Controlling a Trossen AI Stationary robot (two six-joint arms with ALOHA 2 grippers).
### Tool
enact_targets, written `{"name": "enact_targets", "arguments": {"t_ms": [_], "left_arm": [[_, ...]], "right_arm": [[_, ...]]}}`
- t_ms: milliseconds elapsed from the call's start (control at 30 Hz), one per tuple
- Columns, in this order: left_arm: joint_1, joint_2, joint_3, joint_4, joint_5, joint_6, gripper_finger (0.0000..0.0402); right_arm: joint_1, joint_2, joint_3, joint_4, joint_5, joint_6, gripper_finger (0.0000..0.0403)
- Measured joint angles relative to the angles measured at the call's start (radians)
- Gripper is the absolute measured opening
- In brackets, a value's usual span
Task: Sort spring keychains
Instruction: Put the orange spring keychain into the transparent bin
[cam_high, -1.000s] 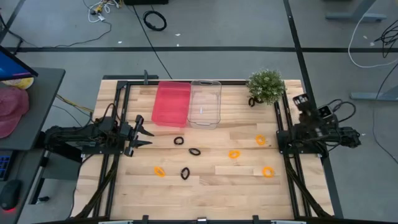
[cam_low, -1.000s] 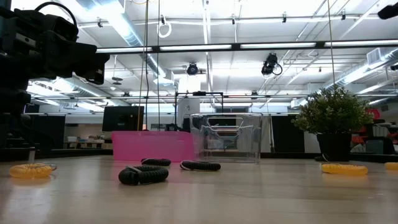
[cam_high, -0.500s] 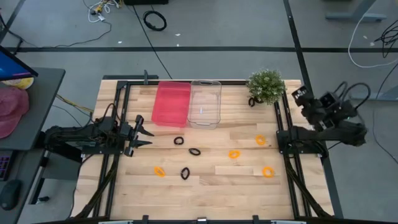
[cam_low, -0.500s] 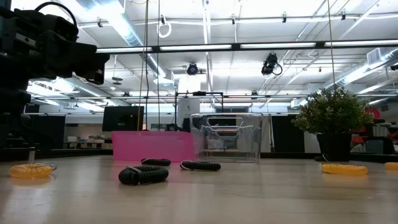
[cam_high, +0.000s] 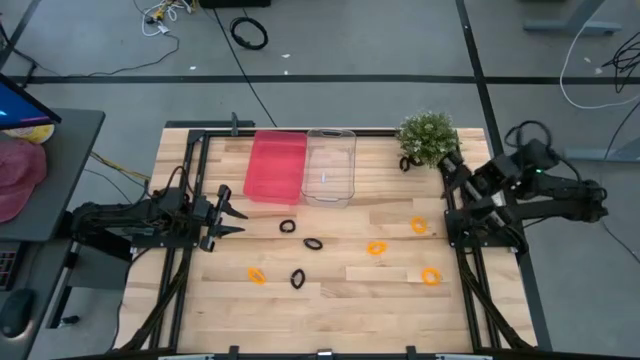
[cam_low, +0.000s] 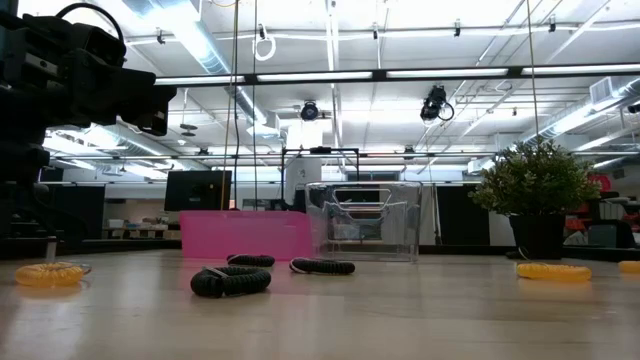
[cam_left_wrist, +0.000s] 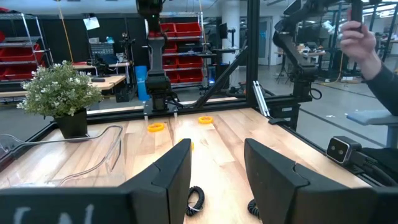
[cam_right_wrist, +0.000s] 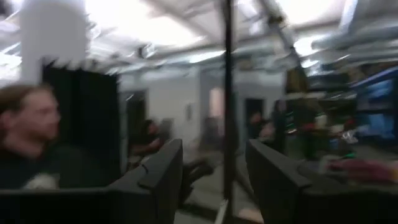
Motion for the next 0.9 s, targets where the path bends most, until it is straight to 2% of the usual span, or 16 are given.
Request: {"name": "enact_targets", "arguments": {"t_ms": [100,300,467,533,667,733,900], "left_arm": [[0.000,0.000,0.000,0.000,0.000,0.000,0.0154],[0.000,0.000,0.000,0.000,0.000,0.000,0.0154],[0.000,0.000,0.000,0.000,0.000,0.000,0.0154],[0.000,0.000,0.000,0.000,0.000,0.000,0.0154],[0.000,0.000,0.000,0.000,0.000,0.000,0.0154],[0.000,0.000,0.000,0.000,0.000,0.000,0.0154],[0.000,0.000,0.000,0.000,0.000,0.000,0.0154]], "right_arm": [[0.006,0.065,0.042,-0.027,-0.042,-0.036,0.0180],[0.063,0.169,0.139,-0.178,-0.024,-0.138,0.0180],[0.158,0.235,0.223,-0.288,-0.001,-0.243,0.0180],[0.208,0.258,0.260,-0.348,0.096,-0.274,0.0180],[0.319,0.317,0.346,-0.531,0.409,-0.298,0.0180],[0.369,0.354,0.394,-0.619,0.529,-0.295,0.0180],[0.453,0.463,0.533,-0.835,0.726,-0.213,0.0180]]}}
